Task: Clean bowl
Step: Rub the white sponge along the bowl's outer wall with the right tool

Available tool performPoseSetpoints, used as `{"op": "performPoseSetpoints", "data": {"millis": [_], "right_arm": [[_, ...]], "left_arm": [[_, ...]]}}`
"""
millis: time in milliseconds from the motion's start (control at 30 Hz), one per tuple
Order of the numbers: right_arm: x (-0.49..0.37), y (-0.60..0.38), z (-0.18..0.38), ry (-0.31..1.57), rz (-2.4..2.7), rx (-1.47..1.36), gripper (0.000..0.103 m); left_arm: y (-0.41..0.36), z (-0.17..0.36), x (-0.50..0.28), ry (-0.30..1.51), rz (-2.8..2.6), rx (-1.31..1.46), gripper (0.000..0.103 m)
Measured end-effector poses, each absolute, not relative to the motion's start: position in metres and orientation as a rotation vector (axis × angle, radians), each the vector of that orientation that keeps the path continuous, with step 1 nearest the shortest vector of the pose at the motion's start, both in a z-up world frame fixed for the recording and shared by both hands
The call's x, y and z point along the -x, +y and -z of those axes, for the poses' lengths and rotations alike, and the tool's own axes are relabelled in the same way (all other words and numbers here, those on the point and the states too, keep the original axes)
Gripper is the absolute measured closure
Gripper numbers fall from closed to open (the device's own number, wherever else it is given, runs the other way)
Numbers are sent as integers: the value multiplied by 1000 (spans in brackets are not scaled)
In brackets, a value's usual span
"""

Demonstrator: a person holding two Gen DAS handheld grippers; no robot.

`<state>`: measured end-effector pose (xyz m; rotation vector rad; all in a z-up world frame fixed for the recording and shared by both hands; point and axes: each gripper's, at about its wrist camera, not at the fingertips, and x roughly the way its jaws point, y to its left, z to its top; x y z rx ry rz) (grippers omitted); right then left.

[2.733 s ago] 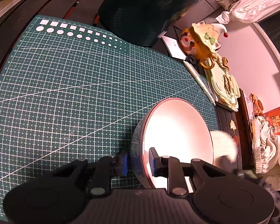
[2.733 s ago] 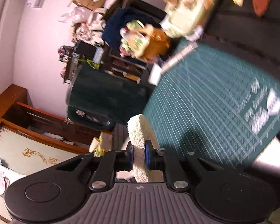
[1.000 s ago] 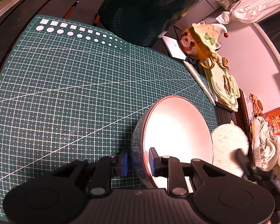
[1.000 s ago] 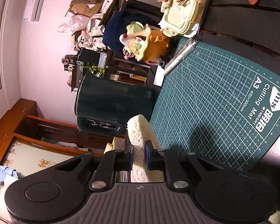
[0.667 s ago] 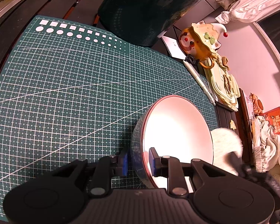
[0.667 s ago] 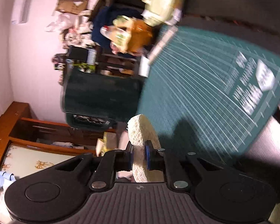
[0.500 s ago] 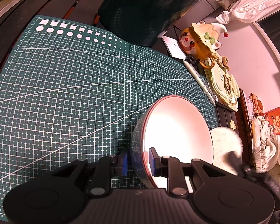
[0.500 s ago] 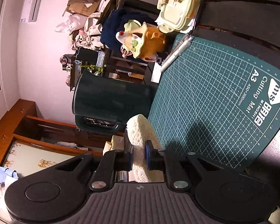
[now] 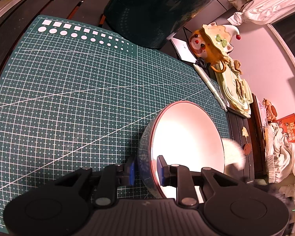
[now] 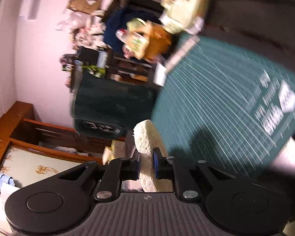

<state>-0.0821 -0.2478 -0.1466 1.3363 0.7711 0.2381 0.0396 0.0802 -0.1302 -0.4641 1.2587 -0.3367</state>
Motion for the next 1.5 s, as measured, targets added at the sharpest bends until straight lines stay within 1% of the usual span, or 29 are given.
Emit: {"op": "performPoseSetpoints", "data": {"millis": [100, 333, 500, 600, 800, 1033, 1267, 1500], "right_arm": [[83, -246, 153, 803, -227, -1357, 90], [81, -256, 123, 692, -262, -1323, 90], [82, -245, 143, 746, -249, -1343, 90], [83, -250, 143, 764, -230, -1351, 90], [82, -256, 124, 687, -268, -1335, 90], [83, -244, 149, 791, -224, -1337, 90], [84, -255, 125, 689, -255, -1335, 90], [83, -244, 150, 782, -227, -1347, 90]], "left_arm": [[80, 130, -40, 1259, 336, 467, 81], [79, 128, -38, 1261, 333, 471, 81], [82, 129, -37, 1256, 336, 464, 81], [82, 129, -37, 1256, 336, 464, 81], [82, 129, -35, 1254, 335, 461, 81], [82, 129, -37, 1255, 337, 462, 81], [80, 128, -37, 1257, 336, 462, 81], [80, 128, -36, 1254, 336, 458, 81]]}}
